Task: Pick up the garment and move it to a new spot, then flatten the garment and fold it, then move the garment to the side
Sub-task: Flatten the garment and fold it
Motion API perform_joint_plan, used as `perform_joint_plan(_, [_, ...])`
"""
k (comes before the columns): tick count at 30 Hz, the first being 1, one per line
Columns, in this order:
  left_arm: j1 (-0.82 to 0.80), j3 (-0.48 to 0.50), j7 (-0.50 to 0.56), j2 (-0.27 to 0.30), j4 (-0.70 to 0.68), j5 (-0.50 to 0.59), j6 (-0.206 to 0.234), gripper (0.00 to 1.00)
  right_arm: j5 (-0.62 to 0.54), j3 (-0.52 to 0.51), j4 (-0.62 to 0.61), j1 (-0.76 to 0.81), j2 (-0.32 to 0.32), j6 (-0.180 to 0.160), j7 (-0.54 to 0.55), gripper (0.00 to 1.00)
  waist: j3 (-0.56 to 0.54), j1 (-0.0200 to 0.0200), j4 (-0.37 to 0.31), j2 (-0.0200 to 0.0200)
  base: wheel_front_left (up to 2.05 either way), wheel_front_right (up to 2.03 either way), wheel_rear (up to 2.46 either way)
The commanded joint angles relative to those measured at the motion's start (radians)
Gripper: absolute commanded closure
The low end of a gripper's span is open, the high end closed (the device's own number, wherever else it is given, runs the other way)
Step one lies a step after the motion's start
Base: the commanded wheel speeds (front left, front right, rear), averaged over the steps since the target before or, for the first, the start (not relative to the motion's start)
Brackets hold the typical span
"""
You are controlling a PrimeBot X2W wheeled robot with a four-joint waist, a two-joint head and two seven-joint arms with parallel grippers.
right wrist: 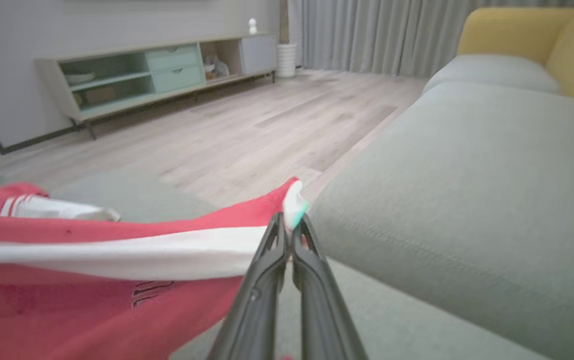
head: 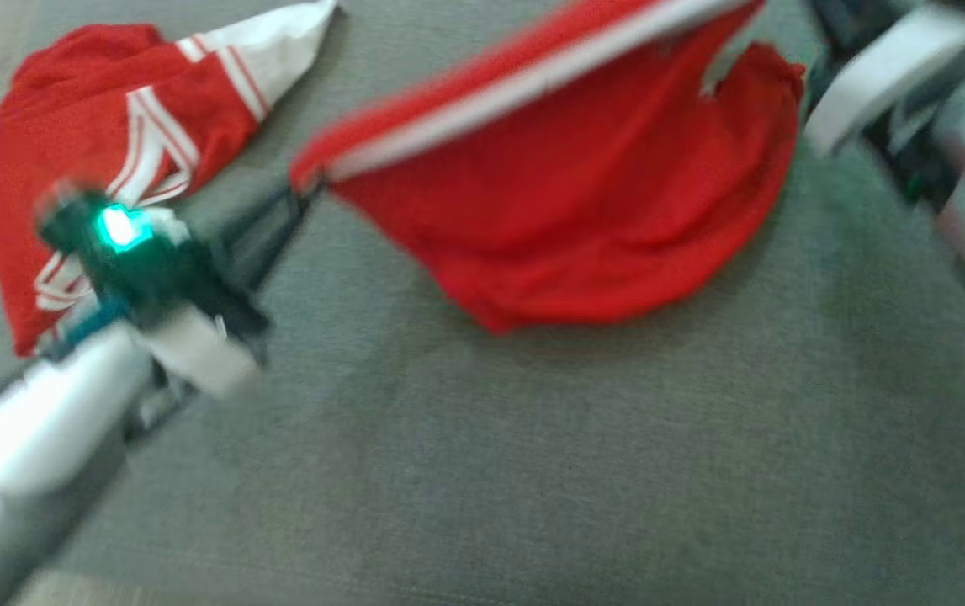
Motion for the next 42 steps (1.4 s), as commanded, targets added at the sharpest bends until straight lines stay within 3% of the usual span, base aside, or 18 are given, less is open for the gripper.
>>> perform_joint_plan(1, [-0.099,0.06,-0.009,0.056,-0.02,0.019,0.002,1.0,-0.001,-0.024,-0.007,-0.047,-0.014,-0.001,-0.017,1.0,0.018,0.0,-0.028,0.0,0.0,0.0,0.0])
perform_joint_plan(5, [-0.305,0.076,-0.009,0.06,0.002,0.121,0.002,1.0,-0.032,-0.105,0.008,-0.192,-0.039,-0.001,-0.027,1.0,0.053,0.0,-0.093,0.0,0.0,0.0,0.0])
perform_joint_plan(9, [-0.526,0.092,-0.009,0.034,0.049,0.245,0.006,1.0,-0.11,-0.259,-0.019,-0.316,-0.072,-0.001,-0.028,1.0,0.083,0.0,-0.166,0.0,0.0,0.0,0.0])
perform_joint_plan(14, [-0.681,0.09,-0.009,-0.008,0.088,0.363,0.02,1.0,-0.237,-0.446,-0.039,-0.293,-0.077,-0.001,-0.028,1.0,0.089,0.0,-0.272,0.0,0.0,0.0,0.0])
perform_joint_plan(22, [-0.451,0.008,-0.009,-0.008,0.06,0.356,0.018,1.0,-0.244,-0.536,-0.027,0.019,-0.023,-0.001,-0.029,1.0,0.096,0.0,-0.342,0.0,0.0,0.0,0.0])
perform_joint_plan(30, [-0.067,-0.074,-0.009,-0.019,-0.009,0.359,0.099,1.0,-0.342,-0.753,-0.13,0.474,0.069,-0.001,-0.029,1.0,0.084,0.0,-0.351,0.0,0.0,0.0,0.0])
perform_joint_plan(31, [-0.03,-0.075,-0.009,-0.016,-0.019,0.363,0.116,1.0,-0.354,-0.777,-0.152,0.532,0.087,-0.001,-0.029,0.35,0.078,0.0,-0.352,0.0,0.0,0.0,0.0])
perform_joint_plan(32, [0.001,-0.074,-0.009,-0.011,-0.029,0.367,0.133,1.0,-0.368,-0.801,-0.179,0.585,0.103,-0.001,-0.029,0.0,0.072,0.0,-0.353,0.0,0.0,0.0,0.0])
perform_joint_plan(37, [0.116,-0.058,-0.009,0.018,-0.073,0.379,0.197,1.0,-0.436,-0.882,-0.394,0.852,0.158,-0.001,-0.013,0.0,0.042,0.0,-0.34,0.0,0.0,0.0,0.0])
perform_joint_plan(42, [0.164,-0.027,-0.009,0.047,-0.095,0.376,0.22,1.0,-0.478,-0.888,-0.668,1.042,0.177,-0.001,0.031,0.0,0.032,0.0,-0.328,0.0,0.0,0.0,0.0])
